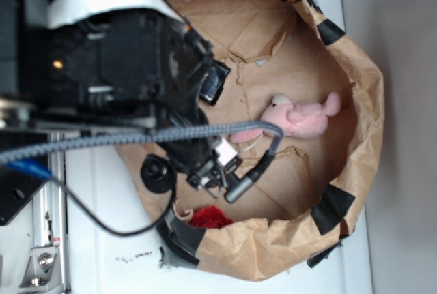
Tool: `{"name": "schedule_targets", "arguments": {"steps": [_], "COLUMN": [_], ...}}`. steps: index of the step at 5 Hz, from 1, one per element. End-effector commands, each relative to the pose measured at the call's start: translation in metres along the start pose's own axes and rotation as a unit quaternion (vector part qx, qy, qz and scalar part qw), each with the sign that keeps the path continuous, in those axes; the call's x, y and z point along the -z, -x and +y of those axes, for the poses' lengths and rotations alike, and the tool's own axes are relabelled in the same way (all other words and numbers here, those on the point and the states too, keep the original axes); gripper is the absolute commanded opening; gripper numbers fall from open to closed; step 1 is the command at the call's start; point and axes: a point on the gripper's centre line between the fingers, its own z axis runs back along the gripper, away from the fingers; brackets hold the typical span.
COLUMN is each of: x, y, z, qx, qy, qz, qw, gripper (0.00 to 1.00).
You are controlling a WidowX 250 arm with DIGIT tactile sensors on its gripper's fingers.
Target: Grab the black box.
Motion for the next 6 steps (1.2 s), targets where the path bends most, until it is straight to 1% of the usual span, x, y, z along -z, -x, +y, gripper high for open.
{"name": "schedule_targets", "arguments": {"steps": [1,2,3,4,5,6], "x": [-0.010,0.023,0.039,0.050,0.066,0.085], "y": [-0.010,-0.024,-0.023,-0.020,-0.024,-0.035], "z": [0.007,0.000,-0.004,0.005,0.021,0.028], "qx": [-0.011,0.007,0.012,0.005,0.009,-0.003], "qy": [0.010,0.040,0.040,0.032,0.000,-0.031], "qz": [-0.016,-0.004,-0.021,-0.027,-0.029,-0.041], "qw": [1.000,0.999,0.999,0.999,1.000,0.999], "gripper": [1.00,1.00,1.00,1.00,1.00,1.00]}}
